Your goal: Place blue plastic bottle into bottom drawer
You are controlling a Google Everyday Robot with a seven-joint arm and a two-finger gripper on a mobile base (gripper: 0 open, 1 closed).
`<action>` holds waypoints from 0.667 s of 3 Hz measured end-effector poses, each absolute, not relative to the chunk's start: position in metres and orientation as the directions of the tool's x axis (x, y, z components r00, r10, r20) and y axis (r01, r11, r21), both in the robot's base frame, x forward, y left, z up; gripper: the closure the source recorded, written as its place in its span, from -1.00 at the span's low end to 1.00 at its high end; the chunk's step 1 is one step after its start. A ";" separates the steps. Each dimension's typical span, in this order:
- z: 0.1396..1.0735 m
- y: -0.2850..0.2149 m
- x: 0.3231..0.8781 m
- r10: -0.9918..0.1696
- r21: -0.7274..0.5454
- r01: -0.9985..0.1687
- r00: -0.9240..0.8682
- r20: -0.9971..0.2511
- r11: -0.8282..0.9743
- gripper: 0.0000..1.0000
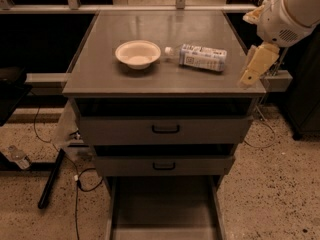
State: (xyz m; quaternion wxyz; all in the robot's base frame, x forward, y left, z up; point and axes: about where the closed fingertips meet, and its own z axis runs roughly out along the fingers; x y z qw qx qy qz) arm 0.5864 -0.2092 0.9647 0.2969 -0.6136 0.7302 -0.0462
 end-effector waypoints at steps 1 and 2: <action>0.967 -0.214 0.606 -0.925 -0.472 -0.850 -0.044 -0.378 0.233 -1.00; 0.961 -0.231 0.646 -0.920 -0.501 -0.830 -0.037 -0.389 0.246 -1.00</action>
Offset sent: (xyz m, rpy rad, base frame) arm 0.1195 -0.0532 -0.0080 0.0319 -0.1431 -0.0258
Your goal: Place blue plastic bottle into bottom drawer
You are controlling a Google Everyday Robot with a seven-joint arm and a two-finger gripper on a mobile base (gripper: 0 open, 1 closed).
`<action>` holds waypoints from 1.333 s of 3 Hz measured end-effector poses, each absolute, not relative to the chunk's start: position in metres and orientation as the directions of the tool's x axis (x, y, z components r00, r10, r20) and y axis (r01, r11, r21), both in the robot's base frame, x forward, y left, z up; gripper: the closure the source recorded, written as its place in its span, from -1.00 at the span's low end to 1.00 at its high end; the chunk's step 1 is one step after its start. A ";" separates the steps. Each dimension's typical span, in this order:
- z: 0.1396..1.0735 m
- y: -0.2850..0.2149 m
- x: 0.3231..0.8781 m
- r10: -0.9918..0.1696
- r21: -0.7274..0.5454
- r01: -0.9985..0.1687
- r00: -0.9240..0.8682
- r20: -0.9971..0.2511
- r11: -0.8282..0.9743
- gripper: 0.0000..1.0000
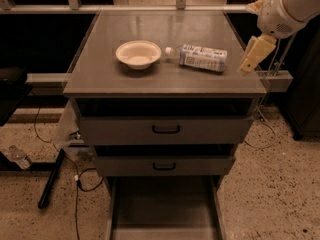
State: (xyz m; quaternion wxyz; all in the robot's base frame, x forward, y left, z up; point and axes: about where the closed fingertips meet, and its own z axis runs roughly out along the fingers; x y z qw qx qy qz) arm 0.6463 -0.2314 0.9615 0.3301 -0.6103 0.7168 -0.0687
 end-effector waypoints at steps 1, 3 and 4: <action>0.950 -0.248 0.686 -0.905 -0.491 -0.826 -0.052 -0.421 0.276 -1.00; 0.903 -0.245 0.699 -0.792 -0.271 -0.914 -0.080 -0.606 0.301 -1.00; 0.895 -0.221 0.681 -0.700 -0.144 -0.956 -0.081 -0.710 0.257 -1.00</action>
Offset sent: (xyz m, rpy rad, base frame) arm 0.0980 -0.0410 -0.0265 0.2545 0.1298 0.0225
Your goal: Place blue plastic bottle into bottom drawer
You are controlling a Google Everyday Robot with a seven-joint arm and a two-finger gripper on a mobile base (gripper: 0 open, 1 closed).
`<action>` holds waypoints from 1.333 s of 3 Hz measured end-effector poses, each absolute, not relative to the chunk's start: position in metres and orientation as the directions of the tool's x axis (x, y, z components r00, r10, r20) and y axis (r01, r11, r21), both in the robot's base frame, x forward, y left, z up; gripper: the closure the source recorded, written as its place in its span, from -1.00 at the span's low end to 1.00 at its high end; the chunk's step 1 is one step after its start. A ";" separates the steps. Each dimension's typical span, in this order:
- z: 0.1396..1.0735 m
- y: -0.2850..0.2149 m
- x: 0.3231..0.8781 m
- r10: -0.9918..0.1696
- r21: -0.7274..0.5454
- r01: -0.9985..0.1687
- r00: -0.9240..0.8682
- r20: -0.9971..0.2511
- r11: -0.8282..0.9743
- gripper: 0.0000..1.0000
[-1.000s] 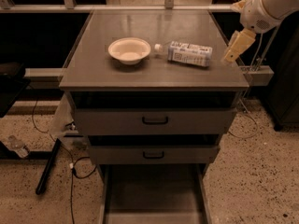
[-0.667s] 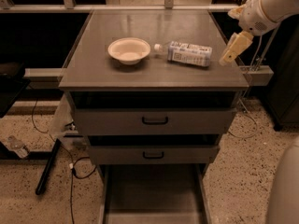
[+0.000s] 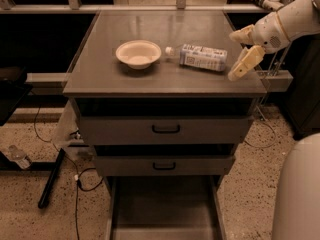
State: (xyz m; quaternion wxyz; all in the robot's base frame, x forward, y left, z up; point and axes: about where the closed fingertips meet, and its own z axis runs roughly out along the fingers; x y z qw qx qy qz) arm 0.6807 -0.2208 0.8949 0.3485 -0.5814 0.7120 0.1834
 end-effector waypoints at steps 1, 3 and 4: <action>0.899 -0.202 0.689 -0.641 -0.104 -0.966 -0.077 -0.763 0.239 -1.00; 0.917 -0.195 0.753 -0.747 -0.318 -0.908 0.008 -0.664 0.273 -1.00; 0.905 -0.214 0.773 -0.807 -0.365 -0.881 -0.031 -0.589 0.300 -1.00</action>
Offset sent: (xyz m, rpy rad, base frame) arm 0.0911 0.0169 0.0443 -0.0438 -0.1672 -0.0174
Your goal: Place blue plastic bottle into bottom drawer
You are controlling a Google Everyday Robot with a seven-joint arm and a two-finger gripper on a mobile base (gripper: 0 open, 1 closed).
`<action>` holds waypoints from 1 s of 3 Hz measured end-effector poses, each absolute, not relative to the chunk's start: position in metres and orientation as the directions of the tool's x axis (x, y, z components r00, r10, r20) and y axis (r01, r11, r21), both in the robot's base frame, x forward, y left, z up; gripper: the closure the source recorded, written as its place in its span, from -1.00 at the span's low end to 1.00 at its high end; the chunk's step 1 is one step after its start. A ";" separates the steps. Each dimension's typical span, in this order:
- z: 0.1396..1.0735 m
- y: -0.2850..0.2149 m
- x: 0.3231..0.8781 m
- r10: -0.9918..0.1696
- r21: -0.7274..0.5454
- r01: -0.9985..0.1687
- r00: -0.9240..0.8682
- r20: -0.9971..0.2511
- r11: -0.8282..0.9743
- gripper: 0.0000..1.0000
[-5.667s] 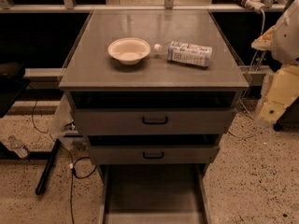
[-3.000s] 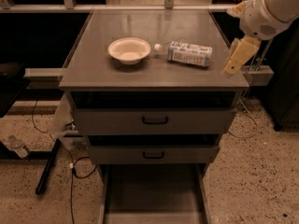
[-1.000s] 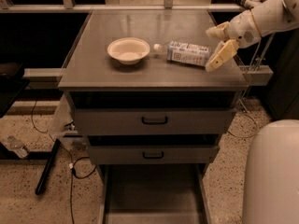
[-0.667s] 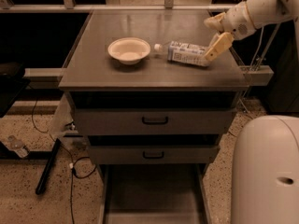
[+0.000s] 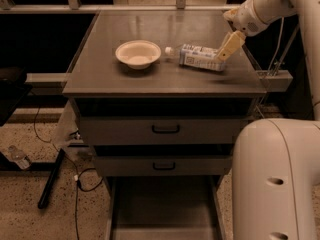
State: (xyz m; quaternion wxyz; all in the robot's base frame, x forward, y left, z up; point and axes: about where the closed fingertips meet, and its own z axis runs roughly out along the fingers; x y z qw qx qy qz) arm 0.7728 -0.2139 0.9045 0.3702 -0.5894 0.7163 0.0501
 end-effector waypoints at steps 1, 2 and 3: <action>0.883 -0.227 0.771 -0.817 -0.329 -0.891 -0.077 -0.571 0.314 -1.00; 0.871 -0.228 0.763 -0.807 -0.281 -0.907 -0.098 -0.582 0.313 -1.00; 0.871 -0.228 0.763 -0.807 -0.280 -0.908 -0.098 -0.582 0.312 -0.86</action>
Offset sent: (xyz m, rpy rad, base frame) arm -0.0131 -0.0284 -0.0324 0.0191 0.1495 -0.0053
